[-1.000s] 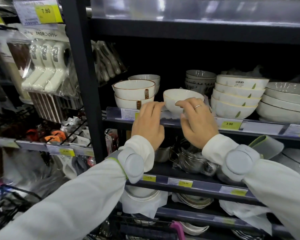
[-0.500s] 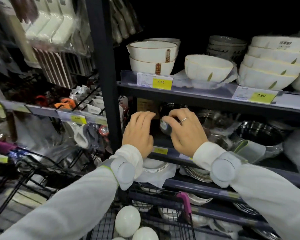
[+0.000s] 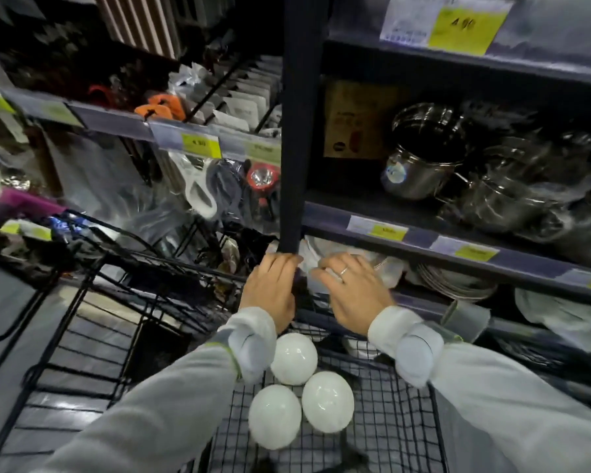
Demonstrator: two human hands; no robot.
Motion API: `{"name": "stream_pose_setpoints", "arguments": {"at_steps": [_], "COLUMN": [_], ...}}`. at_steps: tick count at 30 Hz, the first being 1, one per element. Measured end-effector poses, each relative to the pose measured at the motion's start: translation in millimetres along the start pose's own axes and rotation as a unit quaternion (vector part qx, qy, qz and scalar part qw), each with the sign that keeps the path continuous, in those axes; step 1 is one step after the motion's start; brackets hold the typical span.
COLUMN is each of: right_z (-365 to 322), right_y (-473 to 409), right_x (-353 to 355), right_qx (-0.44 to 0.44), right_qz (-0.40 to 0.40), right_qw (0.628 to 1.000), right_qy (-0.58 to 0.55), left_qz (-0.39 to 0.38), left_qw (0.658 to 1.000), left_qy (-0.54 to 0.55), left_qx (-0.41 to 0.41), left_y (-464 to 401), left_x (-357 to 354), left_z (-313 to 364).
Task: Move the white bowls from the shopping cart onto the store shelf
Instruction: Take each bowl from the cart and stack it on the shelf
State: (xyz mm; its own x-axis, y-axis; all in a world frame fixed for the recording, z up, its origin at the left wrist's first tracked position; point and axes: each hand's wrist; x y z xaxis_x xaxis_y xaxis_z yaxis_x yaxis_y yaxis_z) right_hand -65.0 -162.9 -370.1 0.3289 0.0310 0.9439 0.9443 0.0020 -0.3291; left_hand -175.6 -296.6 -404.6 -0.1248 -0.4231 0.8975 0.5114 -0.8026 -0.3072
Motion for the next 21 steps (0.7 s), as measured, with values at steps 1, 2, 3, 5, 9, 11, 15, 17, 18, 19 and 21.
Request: {"name": "stream_pose_setpoints", "arguments": {"at_steps": [1, 2, 3, 5, 9, 11, 15, 17, 18, 19, 21], "right_z": [-5.2, -8.9, -12.6, -19.3, -33.0, -38.6, -51.9, -57.5, -59.4, -60.7, -64.8], "right_y": [3.4, 7.4, 11.0, 22.3, 48.0, 61.1, 86.4, 98.1, 105.6, 112.5, 126.4], "right_x": [-13.8, -27.2, -40.2, -70.3, -114.3, -131.5, -155.4, -166.6, -174.0, -181.0, -195.3], "right_qx": [0.0, 0.0, -0.004, -0.012, -0.039, -0.048, -0.085, -0.117, -0.136, -0.153, -0.186], "right_qz": [-0.014, -0.027, -0.04, -0.067, -0.134, -0.15, -0.231, -0.256, -0.264, -0.275, -0.333], "right_qw": [1.0, 0.999, 0.999, 0.997, 0.99, 0.987, 0.968, 0.957, 0.951, 0.944, 0.912], "right_qy": [-0.012, -0.022, -0.026, -0.028, -0.021, -0.022, -0.052, -0.072, -0.085, -0.103, -0.153], "left_qz": [-0.009, -0.019, -0.029, -0.047, -0.129, -0.153, -0.22, -0.24, -0.25, -0.258, -0.282], "left_qw": [1.0, 1.0, 0.999, 0.998, 0.99, 0.986, 0.97, 0.964, 0.961, 0.958, 0.951], "left_qy": [0.001, -0.001, -0.004, -0.008, 0.003, 0.005, 0.03, 0.038, 0.034, 0.03, 0.029], "left_qx": [0.006, 0.012, 0.018, 0.032, 0.061, 0.069, 0.094, 0.107, 0.111, 0.118, 0.128], "left_y": [8.2, 14.7, 20.6, 33.4, 57.7, 67.3, 83.1, 91.3, 96.2, 100.9, 109.1], "left_x": [-7.3, -13.5, -20.2, -36.0, -62.3, -75.4, -93.8, -104.8, -112.1, -119.4, -133.2], "left_z": [-6.9, -12.5, -17.7, -26.6, -35.5, -37.7, -34.0, -31.2, -30.1, -28.7, -27.0]}}
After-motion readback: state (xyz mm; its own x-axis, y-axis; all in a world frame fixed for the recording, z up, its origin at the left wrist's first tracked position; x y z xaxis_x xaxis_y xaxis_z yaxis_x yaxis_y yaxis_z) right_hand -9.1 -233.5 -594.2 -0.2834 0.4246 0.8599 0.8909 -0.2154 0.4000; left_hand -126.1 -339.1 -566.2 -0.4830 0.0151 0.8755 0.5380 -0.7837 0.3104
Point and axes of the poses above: each hand's wrist, its own y-axis away from the middle knuckle, its own x-axis out of the back of the hand, z = x × y, and after that the axes turned 3 degrees about -y, right-handed
